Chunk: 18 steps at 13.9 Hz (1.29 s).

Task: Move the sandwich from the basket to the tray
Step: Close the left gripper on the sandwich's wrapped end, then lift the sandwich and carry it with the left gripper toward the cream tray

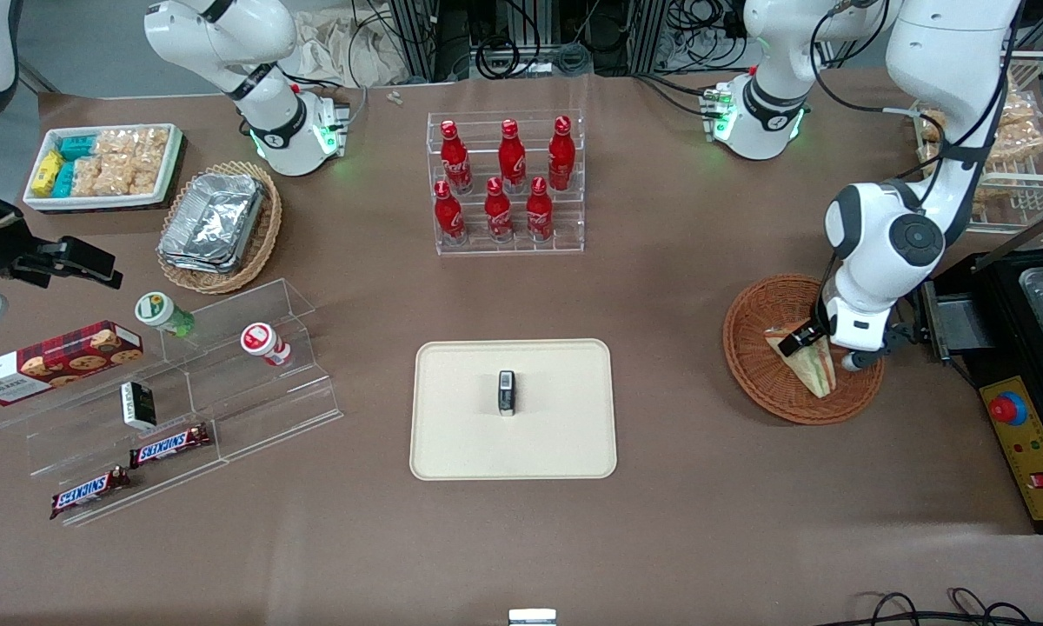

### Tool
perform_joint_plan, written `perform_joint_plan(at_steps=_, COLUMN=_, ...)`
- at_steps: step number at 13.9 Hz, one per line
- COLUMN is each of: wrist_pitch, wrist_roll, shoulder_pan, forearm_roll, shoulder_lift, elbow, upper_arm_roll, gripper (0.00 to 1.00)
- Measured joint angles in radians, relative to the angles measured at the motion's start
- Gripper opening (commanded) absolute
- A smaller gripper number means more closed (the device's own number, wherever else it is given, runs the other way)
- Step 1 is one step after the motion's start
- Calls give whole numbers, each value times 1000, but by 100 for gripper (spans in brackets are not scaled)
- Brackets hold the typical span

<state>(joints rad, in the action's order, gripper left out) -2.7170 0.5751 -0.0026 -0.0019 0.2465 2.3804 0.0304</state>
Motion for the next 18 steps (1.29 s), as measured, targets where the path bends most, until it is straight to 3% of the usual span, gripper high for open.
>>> perform_joint_plan(at_steps=1, wrist_pitch=-1, wrist_roll=11, shoulder_pan=-3, forearm_roll=0, shoulder_lift=2, elbow=-3, upper_arm_roll=0, gripper=0)
perform_joint_plan(at_steps=11, wrist_pitch=60, wrist_roll=46, shoulder_pan=-6, forearm_roll=1, shoulder_lift=-2, elbow=-57, upper_arm_roll=2, gripper=0)
perform_joint_plan(at_steps=18, wrist_pitch=932, wrist_roll=32, shoulder_pan=-28, forearm_roll=85, shoulder_lift=-59, elbow=-611, upper_arm_roll=40, gripper=0)
